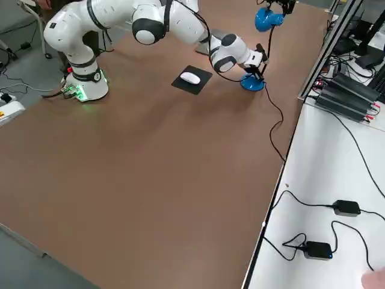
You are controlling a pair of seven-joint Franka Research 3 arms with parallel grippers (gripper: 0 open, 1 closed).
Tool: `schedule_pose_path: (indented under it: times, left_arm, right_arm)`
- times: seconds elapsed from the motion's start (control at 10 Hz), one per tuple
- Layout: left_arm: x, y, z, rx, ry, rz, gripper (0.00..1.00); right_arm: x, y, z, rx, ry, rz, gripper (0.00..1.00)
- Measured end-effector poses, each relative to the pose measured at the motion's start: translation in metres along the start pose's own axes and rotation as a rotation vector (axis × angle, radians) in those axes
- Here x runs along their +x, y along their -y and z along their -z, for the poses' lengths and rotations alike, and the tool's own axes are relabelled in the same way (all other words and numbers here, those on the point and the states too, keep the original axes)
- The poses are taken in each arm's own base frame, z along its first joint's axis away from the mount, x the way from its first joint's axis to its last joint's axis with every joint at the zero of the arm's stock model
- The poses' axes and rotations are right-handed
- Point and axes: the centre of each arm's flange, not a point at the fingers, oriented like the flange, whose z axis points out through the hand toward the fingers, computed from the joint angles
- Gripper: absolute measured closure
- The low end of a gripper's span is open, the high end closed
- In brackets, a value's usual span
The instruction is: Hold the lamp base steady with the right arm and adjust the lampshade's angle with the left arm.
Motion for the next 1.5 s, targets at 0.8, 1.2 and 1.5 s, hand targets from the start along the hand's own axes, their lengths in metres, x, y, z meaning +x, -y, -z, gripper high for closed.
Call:
schedule_pose_path:
  times: [0.8,1.2,1.5]
  left_arm:
    - [-0.036,-0.014,0.153,0.106,0.180,-0.086,0.00]
    - [-0.077,-0.112,0.207,0.359,0.272,0.462,0.00]
    - [-0.160,-0.096,0.261,0.462,0.386,0.845,0.00]
  right_arm:
    - [0.000,-0.003,0.000,-0.006,-0.004,0.001,0.71]
    - [0.000,-0.005,0.000,-0.008,-0.006,0.000,0.59]
    - [0.003,-0.003,0.001,-0.006,-0.013,-0.022,0.53]
